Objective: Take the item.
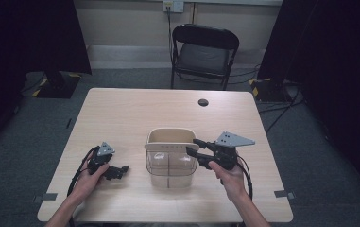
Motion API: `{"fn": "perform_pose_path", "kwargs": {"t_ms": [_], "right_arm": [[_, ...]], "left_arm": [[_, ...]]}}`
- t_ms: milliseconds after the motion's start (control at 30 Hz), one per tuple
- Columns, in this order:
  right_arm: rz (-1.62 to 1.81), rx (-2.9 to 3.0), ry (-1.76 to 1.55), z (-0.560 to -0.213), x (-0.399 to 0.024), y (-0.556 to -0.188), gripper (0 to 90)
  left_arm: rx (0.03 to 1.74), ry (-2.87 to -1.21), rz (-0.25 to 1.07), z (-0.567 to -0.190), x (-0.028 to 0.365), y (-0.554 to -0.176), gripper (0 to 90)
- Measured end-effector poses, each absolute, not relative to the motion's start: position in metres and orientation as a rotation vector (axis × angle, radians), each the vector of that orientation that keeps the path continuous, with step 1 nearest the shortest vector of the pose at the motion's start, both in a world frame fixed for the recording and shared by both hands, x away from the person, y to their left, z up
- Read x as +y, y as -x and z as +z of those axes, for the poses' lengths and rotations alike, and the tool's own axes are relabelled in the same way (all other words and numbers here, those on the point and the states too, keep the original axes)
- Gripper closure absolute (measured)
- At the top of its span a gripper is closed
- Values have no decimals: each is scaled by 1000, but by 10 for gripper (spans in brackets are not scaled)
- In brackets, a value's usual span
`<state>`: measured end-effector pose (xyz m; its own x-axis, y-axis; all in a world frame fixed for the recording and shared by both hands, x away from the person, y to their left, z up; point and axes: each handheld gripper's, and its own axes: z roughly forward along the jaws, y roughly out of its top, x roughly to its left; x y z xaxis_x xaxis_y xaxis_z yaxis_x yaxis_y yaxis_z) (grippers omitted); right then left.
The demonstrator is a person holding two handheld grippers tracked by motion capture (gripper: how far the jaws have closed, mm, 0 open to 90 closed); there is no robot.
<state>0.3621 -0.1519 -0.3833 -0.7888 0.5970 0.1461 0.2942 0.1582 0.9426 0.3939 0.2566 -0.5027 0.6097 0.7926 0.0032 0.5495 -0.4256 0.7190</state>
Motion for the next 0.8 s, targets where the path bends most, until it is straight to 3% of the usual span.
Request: {"fn": "perform_pose_path", "kwargs": {"t_ms": [800], "right_arm": [[1673, 2175, -867, -383, -152, -362, 556]], "left_arm": [[1052, -2141, 450, -503, 257, -394, 30]]}}
